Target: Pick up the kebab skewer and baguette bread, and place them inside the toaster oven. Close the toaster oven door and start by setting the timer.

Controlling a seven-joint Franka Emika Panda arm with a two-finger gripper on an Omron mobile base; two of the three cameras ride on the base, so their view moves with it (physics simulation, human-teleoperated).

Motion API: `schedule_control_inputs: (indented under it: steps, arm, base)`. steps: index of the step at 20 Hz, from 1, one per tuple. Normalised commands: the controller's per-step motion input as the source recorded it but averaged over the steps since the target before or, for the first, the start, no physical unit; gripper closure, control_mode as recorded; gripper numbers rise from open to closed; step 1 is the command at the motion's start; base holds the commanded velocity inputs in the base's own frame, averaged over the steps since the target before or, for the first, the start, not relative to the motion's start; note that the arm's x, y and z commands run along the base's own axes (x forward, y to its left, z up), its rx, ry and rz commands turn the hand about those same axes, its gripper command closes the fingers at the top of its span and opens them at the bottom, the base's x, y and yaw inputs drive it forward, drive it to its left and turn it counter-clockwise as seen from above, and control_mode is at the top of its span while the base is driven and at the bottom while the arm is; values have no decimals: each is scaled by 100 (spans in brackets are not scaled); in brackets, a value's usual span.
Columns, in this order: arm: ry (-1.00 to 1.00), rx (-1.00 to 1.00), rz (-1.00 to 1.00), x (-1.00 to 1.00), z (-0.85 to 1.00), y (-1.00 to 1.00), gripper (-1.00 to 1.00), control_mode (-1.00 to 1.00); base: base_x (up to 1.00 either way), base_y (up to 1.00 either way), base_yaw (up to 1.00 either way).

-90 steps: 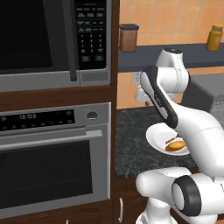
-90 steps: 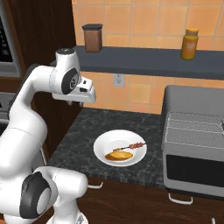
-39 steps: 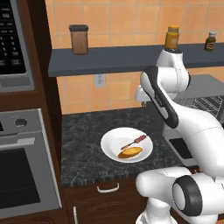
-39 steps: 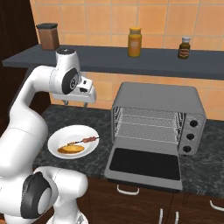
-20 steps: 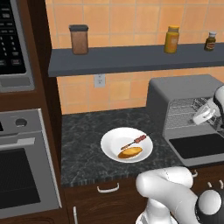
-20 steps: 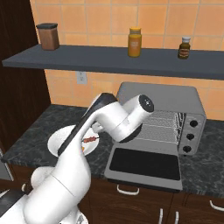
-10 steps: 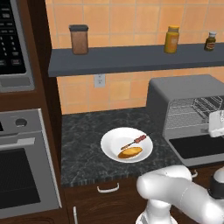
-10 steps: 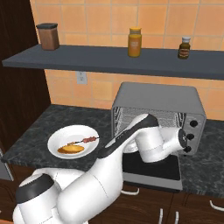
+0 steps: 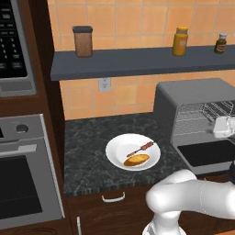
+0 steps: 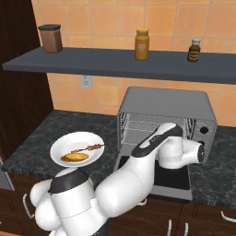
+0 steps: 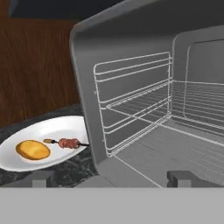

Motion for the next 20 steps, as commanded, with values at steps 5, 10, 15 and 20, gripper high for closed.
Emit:
schedule_control_inputs:
  steps: [5,10,15,20]
  arm:
    - [-3,0,-19,26,-39,-5,-100,-100]
    - [0,0,-11,29,-18,-4,-100,-100]
    - [-1,0,-5,39,-19,0,-100,-100]
    - [0,0,-3,26,-15,2,-100,-100]
  base:
    - [0,0,0]
    - [0,0,0]
    - [0,0,0]
    - [0,0,0]
